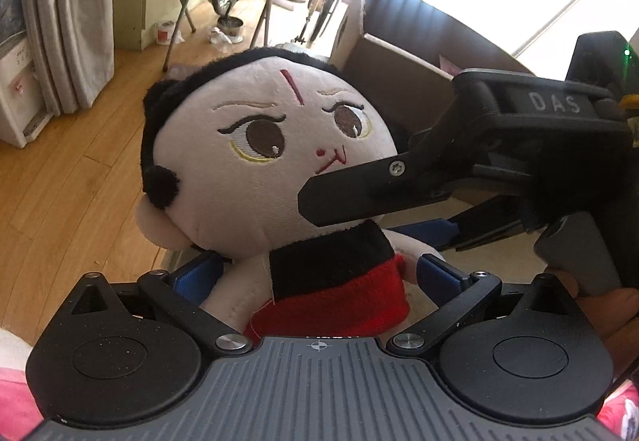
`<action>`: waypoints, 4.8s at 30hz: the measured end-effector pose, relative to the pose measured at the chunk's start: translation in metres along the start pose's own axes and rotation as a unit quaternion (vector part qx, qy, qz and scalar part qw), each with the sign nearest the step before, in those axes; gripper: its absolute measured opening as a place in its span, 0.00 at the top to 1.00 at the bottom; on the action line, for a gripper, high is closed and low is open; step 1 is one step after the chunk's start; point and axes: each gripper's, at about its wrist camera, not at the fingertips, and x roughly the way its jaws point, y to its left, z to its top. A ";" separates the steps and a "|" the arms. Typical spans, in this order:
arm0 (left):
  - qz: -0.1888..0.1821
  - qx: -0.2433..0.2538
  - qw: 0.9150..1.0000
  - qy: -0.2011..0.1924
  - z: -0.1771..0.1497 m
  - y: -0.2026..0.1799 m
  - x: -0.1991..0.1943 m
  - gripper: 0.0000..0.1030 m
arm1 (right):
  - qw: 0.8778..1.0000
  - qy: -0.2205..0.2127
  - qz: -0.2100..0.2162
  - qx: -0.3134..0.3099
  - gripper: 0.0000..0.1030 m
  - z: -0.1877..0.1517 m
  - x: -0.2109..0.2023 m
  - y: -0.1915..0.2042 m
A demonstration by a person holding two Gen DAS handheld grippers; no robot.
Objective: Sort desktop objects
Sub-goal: 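Close both grippers on the plush doll's body from its two sides, then lift the plush doll with both grippers off the table, then carry the plush doll with both grippers up over the box rim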
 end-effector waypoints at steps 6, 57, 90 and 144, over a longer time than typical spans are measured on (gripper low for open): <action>0.003 0.011 1.000 0.019 -0.007 -0.017 -0.006 0.00 | 1.000 0.012 0.001 -0.003 0.11 -0.015 -0.015 -0.003; -0.070 0.093 0.993 0.030 -0.051 -0.099 -0.017 0.00 | 0.988 -0.129 -0.028 0.085 0.04 -0.082 -0.159 -0.088; -0.050 0.092 0.993 -0.055 -0.036 -0.095 -0.016 0.00 | 0.904 -0.235 -0.310 -0.178 0.00 -0.119 -0.180 0.007; -0.198 -0.026 0.978 0.065 -0.022 -0.073 0.041 0.00 | 0.983 -0.176 0.006 0.052 0.00 -0.058 -0.138 -0.109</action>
